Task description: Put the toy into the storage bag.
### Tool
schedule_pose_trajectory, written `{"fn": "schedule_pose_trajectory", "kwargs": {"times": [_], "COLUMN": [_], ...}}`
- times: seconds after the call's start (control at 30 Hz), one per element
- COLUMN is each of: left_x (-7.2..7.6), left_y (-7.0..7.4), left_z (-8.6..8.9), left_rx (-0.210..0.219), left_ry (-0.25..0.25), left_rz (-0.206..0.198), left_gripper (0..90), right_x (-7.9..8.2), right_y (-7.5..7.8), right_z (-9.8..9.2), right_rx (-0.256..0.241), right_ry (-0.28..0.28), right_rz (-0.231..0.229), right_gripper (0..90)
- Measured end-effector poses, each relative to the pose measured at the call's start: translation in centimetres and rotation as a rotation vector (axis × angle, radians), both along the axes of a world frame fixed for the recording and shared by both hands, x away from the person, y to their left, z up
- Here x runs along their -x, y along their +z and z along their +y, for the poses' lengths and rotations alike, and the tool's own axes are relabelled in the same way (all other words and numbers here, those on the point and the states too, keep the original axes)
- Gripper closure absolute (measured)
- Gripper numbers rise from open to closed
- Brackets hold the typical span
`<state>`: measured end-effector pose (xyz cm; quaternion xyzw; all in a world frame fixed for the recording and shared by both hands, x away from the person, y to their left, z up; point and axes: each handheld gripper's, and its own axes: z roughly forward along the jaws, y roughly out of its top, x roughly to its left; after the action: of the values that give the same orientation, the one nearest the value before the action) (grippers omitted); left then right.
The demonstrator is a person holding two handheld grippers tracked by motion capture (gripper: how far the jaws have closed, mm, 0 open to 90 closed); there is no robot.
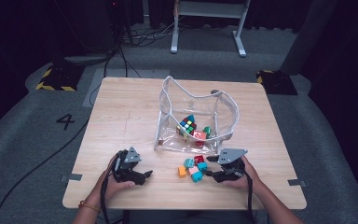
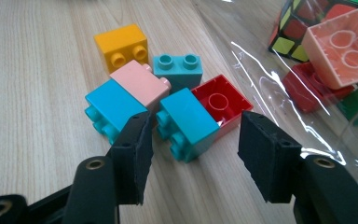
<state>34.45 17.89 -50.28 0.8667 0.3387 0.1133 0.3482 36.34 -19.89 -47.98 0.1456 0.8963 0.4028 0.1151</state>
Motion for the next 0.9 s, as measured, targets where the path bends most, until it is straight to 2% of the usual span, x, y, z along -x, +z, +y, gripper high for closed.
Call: {"fn": "schedule_pose_trajectory", "kwargs": {"times": [0.07,0.17,0.2,0.23,0.27,0.33,0.43,0.53,0.6,0.77,0.9], "left_x": [-0.03,-0.03,-0.03,-0.03,-0.03,-0.05,-0.07,-0.09,-0.08,-0.08,-0.08], "left_y": [0.01,0.01,0.01,0.01,0.0,-0.02,-0.01,-0.03,-0.01,-0.02,-0.02], "left_z": [0.0,0.0,0.01,0.0,-0.01,-0.08,-0.1,-0.1,-0.09,-0.1,-0.1], "left_rx": [-0.002,-0.002,-0.004,-0.003,0.0,0.002,-0.001,0.0,-0.002,0.0,0.0], "left_ry": [0.0,0.0,0.001,0.0,0.0,0.006,0.009,0.009,0.008,0.008,0.009], "left_rz": [-0.005,-0.005,-0.006,-0.005,-0.003,0.0,-0.004,-0.006,-0.006,-0.005,-0.005], "left_gripper": [14.2,14.2,14.2,14.2,14.2,14.0,13.8,13.8,13.8,13.8,13.7], "right_x": [-0.04,-0.07,-0.01,0.09,0.37,0.32,0.15,0.22,0.19,0.01,-0.17], "right_y": [-0.04,-0.13,-0.15,-0.19,-0.2,-0.19,-0.15,-0.24,-0.36,-0.73,-0.89], "right_z": [0.26,0.43,0.52,0.64,0.7,0.51,0.31,0.35,0.38,0.27,0.3], "right_rx": [0.014,-0.001,-0.001,0.001,0.018,0.014,-0.007,0.018,0.017,0.01,0.042], "right_ry": [0.004,0.005,0.009,0.025,0.042,0.047,0.045,0.072,0.091,0.099,0.079], "right_rz": [-0.009,-0.004,-0.003,-0.002,-0.013,-0.012,-0.001,-0.013,-0.003,0.004,-0.009], "right_gripper": [44.8,46.5,49.1,56.1,59.9,63.8,64.6,64.5,64.5,64.4,60.6]}}
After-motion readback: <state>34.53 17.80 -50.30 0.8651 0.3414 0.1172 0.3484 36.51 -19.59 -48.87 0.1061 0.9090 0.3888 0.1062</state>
